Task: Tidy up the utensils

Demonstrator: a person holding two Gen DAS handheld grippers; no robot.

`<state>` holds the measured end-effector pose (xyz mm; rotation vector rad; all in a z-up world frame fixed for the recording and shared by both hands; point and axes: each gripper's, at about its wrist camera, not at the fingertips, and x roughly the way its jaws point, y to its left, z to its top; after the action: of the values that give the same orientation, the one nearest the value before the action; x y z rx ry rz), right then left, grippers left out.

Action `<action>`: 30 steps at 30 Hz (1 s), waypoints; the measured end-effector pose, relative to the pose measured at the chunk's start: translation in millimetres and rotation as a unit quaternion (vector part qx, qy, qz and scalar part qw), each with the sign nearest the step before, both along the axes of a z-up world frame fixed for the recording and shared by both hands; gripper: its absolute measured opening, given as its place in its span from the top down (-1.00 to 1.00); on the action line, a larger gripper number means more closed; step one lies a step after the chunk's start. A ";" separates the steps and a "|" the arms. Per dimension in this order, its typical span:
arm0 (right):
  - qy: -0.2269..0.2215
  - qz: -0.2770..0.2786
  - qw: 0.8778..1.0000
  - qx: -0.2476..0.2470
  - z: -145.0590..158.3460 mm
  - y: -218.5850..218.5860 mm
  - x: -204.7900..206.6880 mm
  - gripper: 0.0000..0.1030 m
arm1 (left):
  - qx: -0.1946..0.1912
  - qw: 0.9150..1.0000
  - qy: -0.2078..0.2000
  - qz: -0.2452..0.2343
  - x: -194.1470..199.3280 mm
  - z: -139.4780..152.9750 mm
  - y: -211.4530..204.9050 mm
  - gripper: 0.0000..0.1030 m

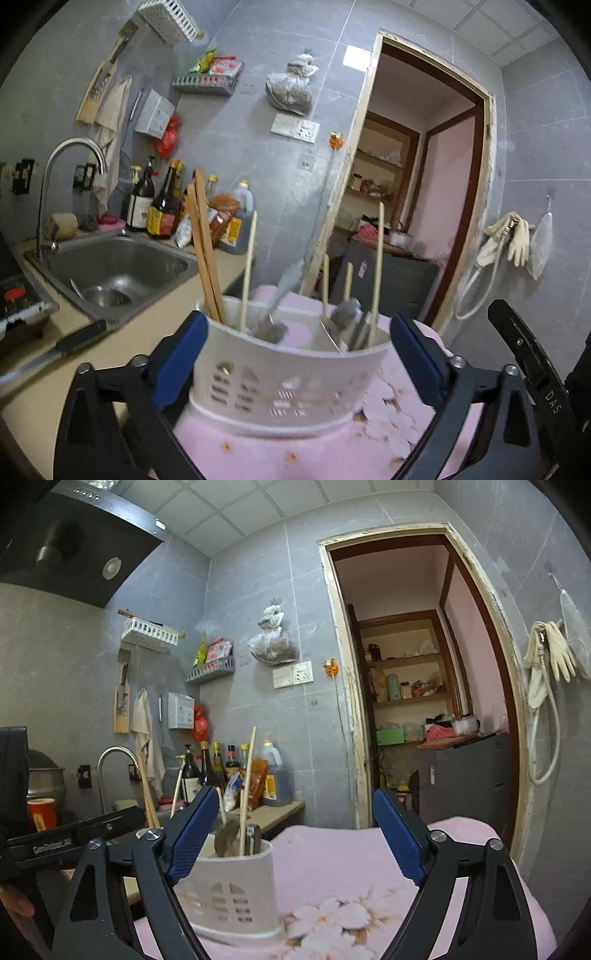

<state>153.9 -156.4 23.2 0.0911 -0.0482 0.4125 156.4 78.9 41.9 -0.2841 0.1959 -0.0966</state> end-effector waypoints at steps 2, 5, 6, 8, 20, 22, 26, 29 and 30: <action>0.009 -0.004 1.000 0.003 -1.3 -7.3 -5.6 -0.87 | -0.010 1.000 0.005 -0.007 -5.6 -1.9 -0.8 -0.95; 0.019 -0.010 1.000 0.010 -4.0 -19.8 -15.0 -0.98 | -0.013 1.000 0.012 -0.011 -13.5 -3.5 -4.4 -0.95; 0.022 -0.013 1.000 0.012 -4.7 -23.8 -17.9 -0.99 | -0.011 1.000 0.013 -0.013 -16.3 -3.7 -6.1 -0.95; 0.031 -0.019 0.999 0.015 -5.9 -31.9 -24.0 -1.00 | -0.004 1.000 0.015 -0.016 -21.7 -4.3 -10.1 -0.95; 0.095 -0.070 0.993 -0.029 -12.0 -52.6 -55.7 -1.00 | 0.049 0.998 0.032 -0.036 -47.6 -13.7 -38.8 -0.95; 0.106 -0.076 0.991 -0.032 -15.3 -55.3 -59.4 -1.00 | 0.058 0.997 0.034 -0.031 -51.2 -15.1 -41.8 -0.95; 0.133 -0.095 0.985 -0.047 -23.2 -59.3 -66.0 -1.00 | 0.071 0.996 0.039 -0.028 -60.9 -20.2 -45.8 -0.95; 0.142 -0.106 0.983 -0.050 -27.7 -62.6 -72.8 -1.00 | 0.082 0.996 0.036 -0.022 -70.0 -24.9 -48.6 -0.96; 0.143 -0.111 0.982 -0.052 -28.9 -62.8 -75.6 -1.00 | 0.086 0.996 0.034 -0.019 -73.0 -26.2 -50.5 -0.95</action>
<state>78.3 -219.2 -5.7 0.0400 0.2443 0.1752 83.4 28.4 15.7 -0.1121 0.2760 -0.1079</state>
